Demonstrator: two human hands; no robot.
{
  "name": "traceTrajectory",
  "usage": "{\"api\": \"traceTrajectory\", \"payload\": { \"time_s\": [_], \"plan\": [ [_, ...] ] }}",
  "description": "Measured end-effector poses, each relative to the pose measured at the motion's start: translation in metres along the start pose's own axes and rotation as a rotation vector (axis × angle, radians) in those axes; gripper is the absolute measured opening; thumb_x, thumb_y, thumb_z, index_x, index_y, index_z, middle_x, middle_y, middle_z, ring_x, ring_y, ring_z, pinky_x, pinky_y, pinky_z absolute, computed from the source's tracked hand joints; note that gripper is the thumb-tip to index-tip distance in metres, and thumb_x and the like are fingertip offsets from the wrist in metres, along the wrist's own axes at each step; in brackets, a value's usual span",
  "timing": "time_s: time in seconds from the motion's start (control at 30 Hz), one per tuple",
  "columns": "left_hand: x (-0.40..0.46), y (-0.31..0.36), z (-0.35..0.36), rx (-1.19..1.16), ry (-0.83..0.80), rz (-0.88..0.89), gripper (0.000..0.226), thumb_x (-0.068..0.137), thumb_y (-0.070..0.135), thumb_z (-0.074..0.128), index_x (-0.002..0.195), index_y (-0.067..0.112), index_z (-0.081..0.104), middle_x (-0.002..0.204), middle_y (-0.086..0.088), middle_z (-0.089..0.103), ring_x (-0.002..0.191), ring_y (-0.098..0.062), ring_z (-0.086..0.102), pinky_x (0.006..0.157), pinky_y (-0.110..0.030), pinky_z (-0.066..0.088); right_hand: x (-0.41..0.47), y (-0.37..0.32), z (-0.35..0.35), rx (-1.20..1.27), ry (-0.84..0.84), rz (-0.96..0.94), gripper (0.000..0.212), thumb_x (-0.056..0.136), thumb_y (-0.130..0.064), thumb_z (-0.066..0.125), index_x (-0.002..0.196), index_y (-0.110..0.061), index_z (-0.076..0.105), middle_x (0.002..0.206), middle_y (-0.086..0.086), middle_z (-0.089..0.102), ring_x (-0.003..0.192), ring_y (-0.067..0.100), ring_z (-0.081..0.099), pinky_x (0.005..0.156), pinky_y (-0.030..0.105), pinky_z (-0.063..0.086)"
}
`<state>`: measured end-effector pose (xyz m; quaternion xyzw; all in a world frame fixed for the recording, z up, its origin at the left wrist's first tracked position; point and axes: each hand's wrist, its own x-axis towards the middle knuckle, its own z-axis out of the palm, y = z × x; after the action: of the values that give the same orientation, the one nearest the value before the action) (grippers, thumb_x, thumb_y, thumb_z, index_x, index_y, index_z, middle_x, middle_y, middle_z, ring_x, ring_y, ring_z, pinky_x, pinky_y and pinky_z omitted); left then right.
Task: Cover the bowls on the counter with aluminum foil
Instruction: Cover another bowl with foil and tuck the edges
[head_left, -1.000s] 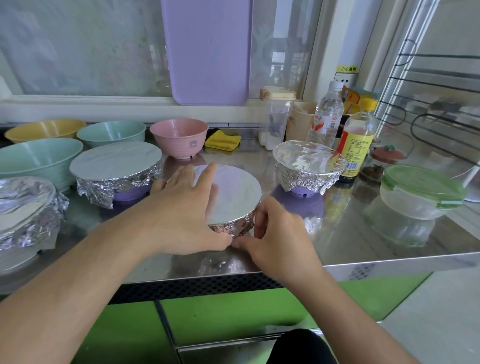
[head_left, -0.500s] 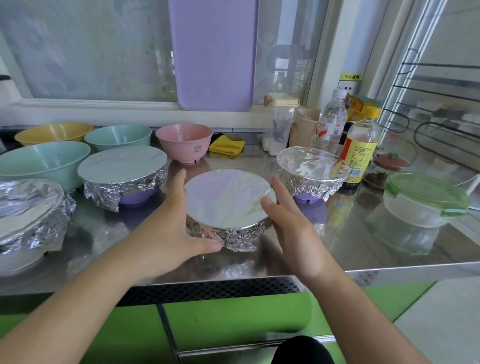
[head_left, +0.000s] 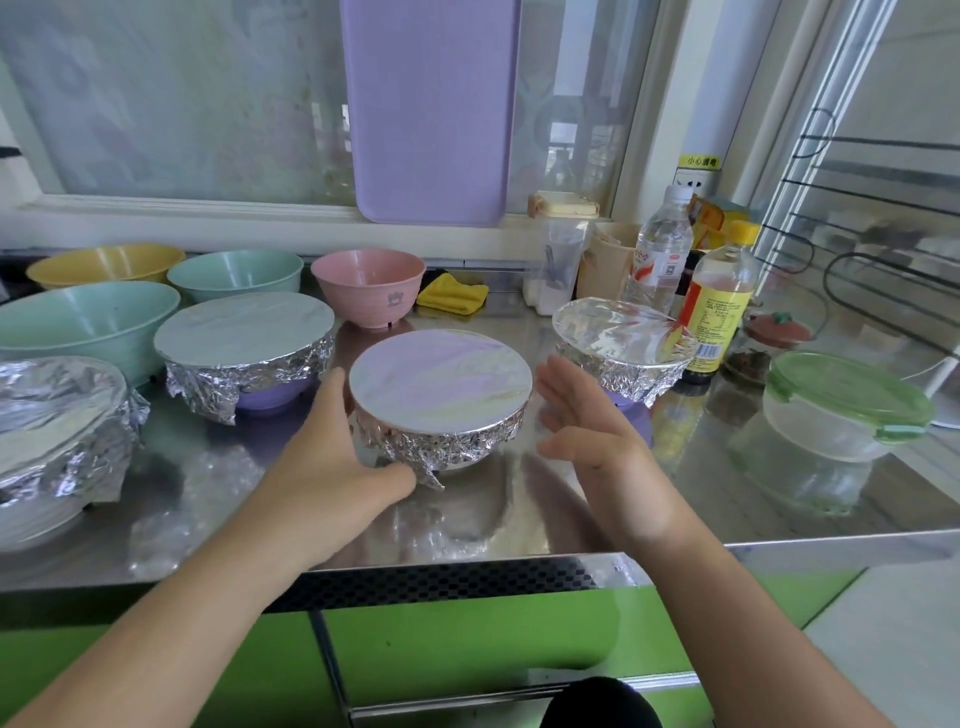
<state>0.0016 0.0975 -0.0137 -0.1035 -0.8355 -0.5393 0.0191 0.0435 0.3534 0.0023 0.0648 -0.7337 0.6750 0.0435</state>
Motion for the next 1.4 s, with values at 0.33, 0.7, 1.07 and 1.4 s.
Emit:
{"api": "traceTrajectory", "payload": {
  "time_s": [0.33, 0.7, 1.07, 1.4],
  "plan": [
    [0.000, 0.019, 0.039, -0.239, 0.163, 0.070, 0.132, 0.037, 0.057, 0.100, 0.146, 0.036, 0.030, 0.141, 0.017, 0.053, 0.128, 0.002, 0.054, 0.108, -0.035, 0.049, 0.008, 0.001, 0.020, 0.104, -0.220, -0.085, 0.078, 0.083, 0.007, 0.055, 0.157, -0.012, 0.039, 0.153, 0.016, 0.054, 0.147, 0.033, 0.046, 0.123, 0.062, 0.032],
    [-0.002, 0.012, 0.038, -0.298, 0.121, 0.117, 0.104, 0.053, 0.033, 0.106, 0.141, 0.038, 0.050, 0.134, 0.018, 0.066, 0.124, 0.001, 0.062, 0.108, -0.038, 0.051, -0.002, 0.008, 0.026, 0.035, -0.050, -0.108, 0.070, 0.091, -0.003, 0.068, 0.153, -0.029, 0.048, 0.148, -0.002, 0.062, 0.143, 0.020, 0.053, 0.120, 0.054, 0.038],
    [0.017, 0.025, 0.036, -0.043, 0.242, 0.134, 0.066, 0.076, 0.032, 0.091, 0.129, 0.047, 0.056, 0.121, 0.035, 0.050, 0.118, 0.006, 0.052, 0.089, -0.009, 0.037, 0.030, 0.004, 0.035, -0.042, 0.203, 0.021, 0.063, 0.066, -0.048, 0.073, 0.128, -0.054, 0.063, 0.135, -0.015, 0.065, 0.134, 0.009, 0.056, 0.115, 0.047, 0.045],
    [0.107, 0.041, 0.049, -0.389, 0.175, -0.152, 0.034, 0.096, 0.030, 0.058, 0.130, 0.033, 0.059, 0.122, 0.014, 0.069, 0.113, -0.009, 0.063, 0.098, -0.035, 0.050, 0.105, 0.009, 0.050, 0.075, 0.343, -0.007, 0.063, 0.074, -0.035, 0.067, 0.136, -0.039, 0.058, 0.136, -0.009, 0.066, 0.132, 0.013, 0.059, 0.115, 0.047, 0.045]
  ]
}}
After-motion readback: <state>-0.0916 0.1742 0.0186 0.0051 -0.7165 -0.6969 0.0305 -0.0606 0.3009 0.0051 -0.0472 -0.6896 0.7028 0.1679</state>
